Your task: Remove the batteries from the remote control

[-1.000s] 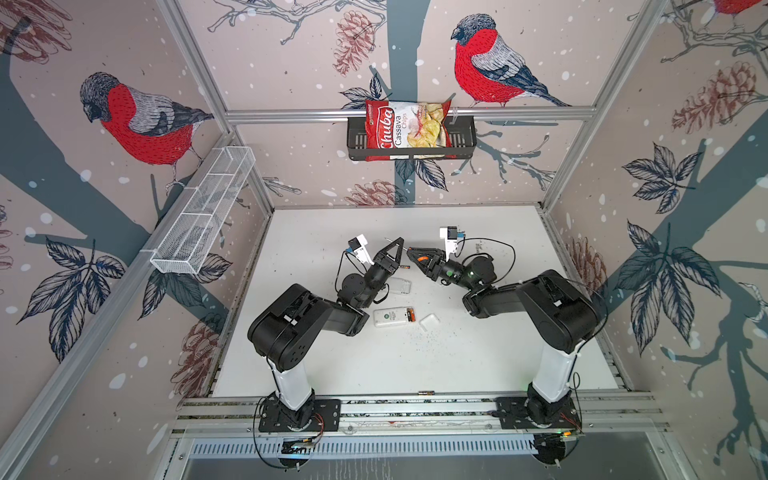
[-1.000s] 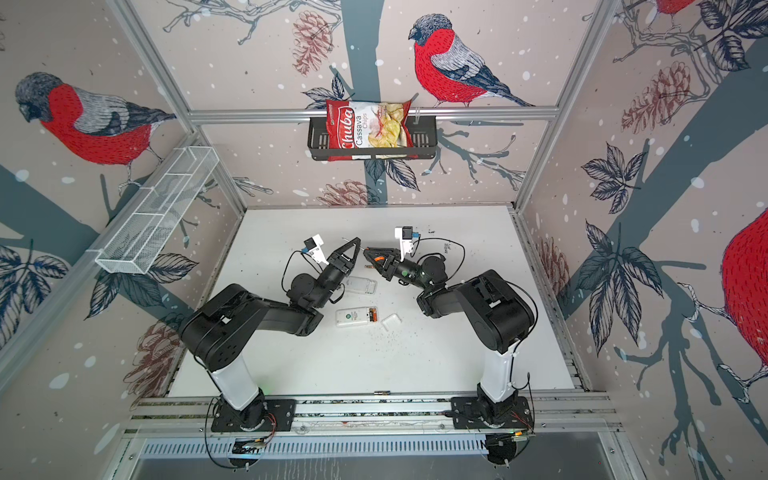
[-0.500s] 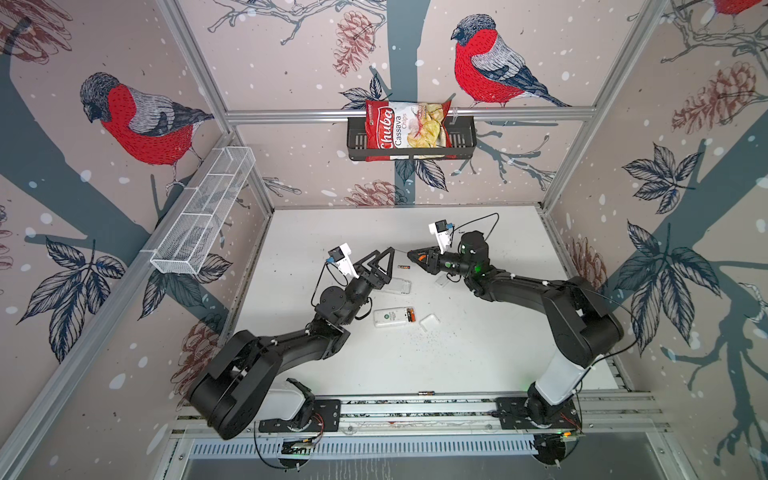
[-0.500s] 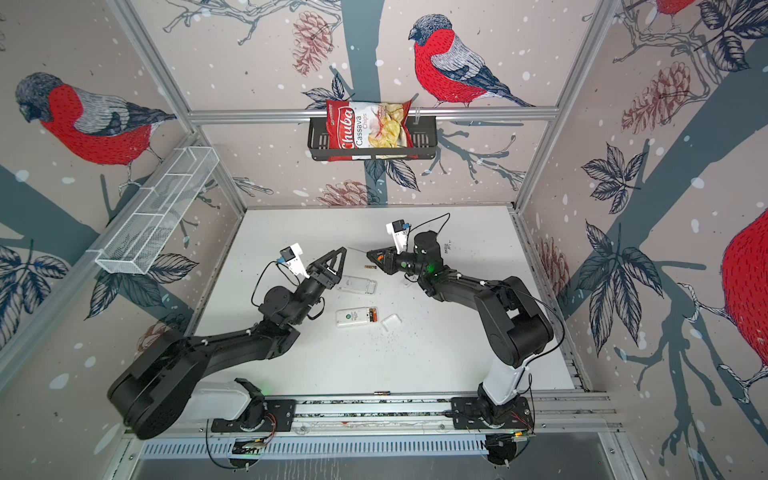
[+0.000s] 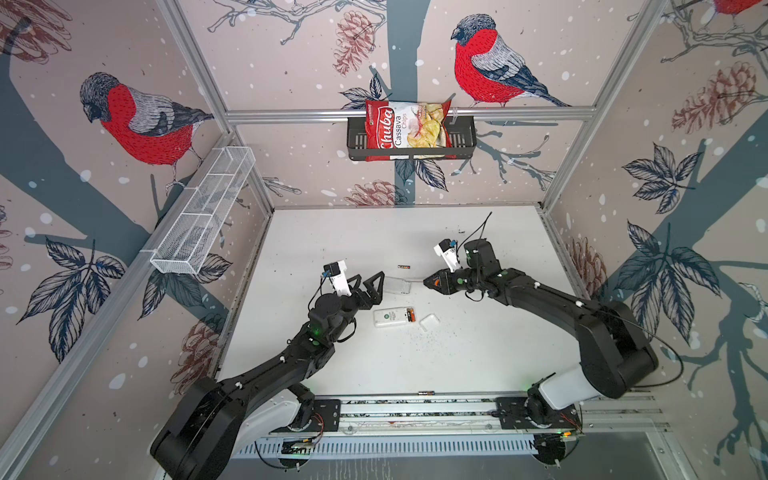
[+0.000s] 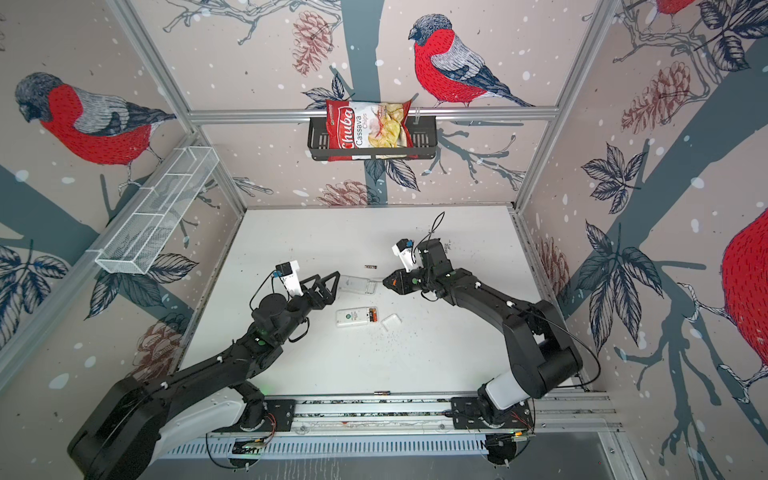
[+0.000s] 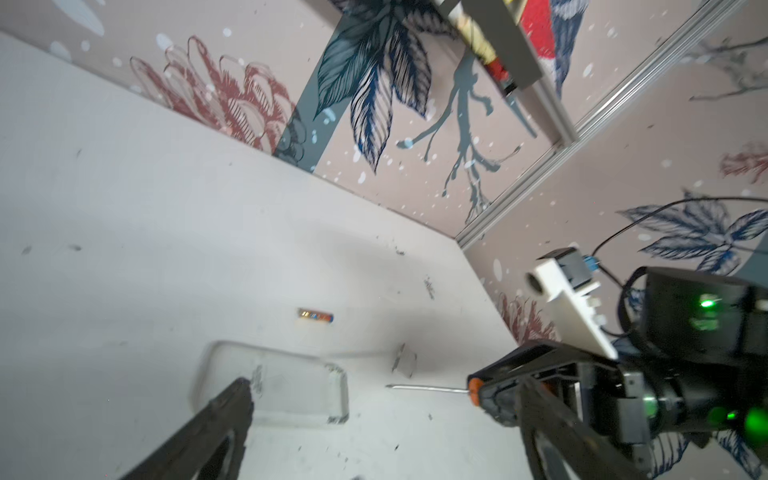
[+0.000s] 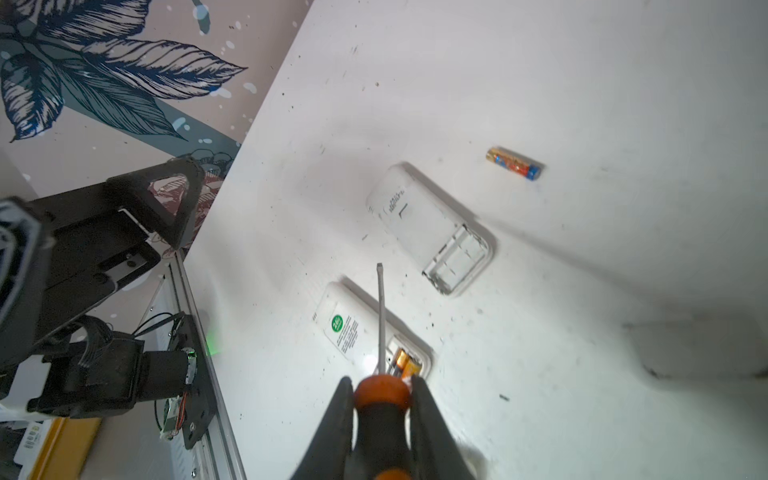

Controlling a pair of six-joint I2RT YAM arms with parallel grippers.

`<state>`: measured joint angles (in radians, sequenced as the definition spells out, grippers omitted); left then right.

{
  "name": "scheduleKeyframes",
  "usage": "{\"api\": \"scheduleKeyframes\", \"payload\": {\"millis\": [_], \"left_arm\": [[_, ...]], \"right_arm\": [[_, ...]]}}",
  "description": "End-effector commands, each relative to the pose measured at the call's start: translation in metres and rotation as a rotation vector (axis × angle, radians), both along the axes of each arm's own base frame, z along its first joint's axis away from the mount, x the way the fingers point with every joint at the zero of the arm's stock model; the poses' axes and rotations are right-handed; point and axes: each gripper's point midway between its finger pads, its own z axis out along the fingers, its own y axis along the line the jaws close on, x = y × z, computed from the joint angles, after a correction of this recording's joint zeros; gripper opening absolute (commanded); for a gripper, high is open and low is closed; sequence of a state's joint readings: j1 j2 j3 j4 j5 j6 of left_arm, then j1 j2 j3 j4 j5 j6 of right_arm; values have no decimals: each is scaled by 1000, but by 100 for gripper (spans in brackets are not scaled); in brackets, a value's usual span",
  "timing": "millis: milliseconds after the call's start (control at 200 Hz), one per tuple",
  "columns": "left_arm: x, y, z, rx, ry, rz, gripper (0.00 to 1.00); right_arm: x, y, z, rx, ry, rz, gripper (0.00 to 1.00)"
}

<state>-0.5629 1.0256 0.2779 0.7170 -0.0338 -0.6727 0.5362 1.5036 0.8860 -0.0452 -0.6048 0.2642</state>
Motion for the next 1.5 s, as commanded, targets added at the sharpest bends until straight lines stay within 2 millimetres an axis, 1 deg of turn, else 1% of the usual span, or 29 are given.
{"api": "scheduleKeyframes", "payload": {"millis": [0, 120, 185, 250, 320, 380, 405, 420, 480, 565, 720, 825, 1021, 1096, 1206, 1286, 1366, 1496], "left_arm": [[-11, 0, -27, 94, 77, -46, 97], [-20, 4, -40, 149, 120, -60, 97], [-25, 6, -47, 160, 132, -66, 97], [-29, 9, -51, 155, 136, -67, 97], [-33, 12, -55, 148, 135, -66, 97], [-36, 13, -57, 150, 137, -68, 97], [-36, 14, -58, 154, 139, -67, 97], [-36, 15, -58, 155, 140, -68, 97], [-37, 17, -61, 159, 149, -70, 97], [-38, 19, -65, 150, 162, -83, 97], [-42, 17, -76, 145, 203, -116, 97], [-44, 13, -79, 141, 220, -145, 97], [-47, 9, -86, 168, 247, -182, 97], [-50, 10, -93, 185, 261, -188, 96], [-59, 6, -102, 248, 277, -203, 96], [-66, 6, -113, 302, 298, -188, 96], [-72, 8, -126, 306, 329, -179, 96], [-77, 9, -137, 321, 359, -162, 96]], "right_arm": [[-17, -12, -11, -50, 43, -5, 1], [-27, -15, -13, -45, 77, -1, 1], [-32, -13, -9, -37, 64, 22, 1], [-37, -9, -2, -27, 1, 41, 1], [-42, -3, 10, 1, -105, 60, 0], [-43, -3, 16, -3, -219, 35, 0], [-43, -5, 12, -22, -252, 20, 0], [-43, -6, 18, -17, -289, 10, 0], [-42, -10, 17, -39, -365, 8, 0], [-41, -17, 13, -86, -421, 3, 0], [-36, -27, 20, -121, -500, -25, 0], [-38, -29, 17, -143, -505, -28, 0], [-47, -27, -1, -183, -466, -13, 0], [-50, -26, -9, -195, -437, -7, 0], [-50, -26, -17, -209, -401, -10, 0], [-49, -24, -19, -209, -389, -11, 0], [-49, -22, -17, -199, -390, -6, 0], [-53, -20, -17, -186, -378, 16, 0]]}}
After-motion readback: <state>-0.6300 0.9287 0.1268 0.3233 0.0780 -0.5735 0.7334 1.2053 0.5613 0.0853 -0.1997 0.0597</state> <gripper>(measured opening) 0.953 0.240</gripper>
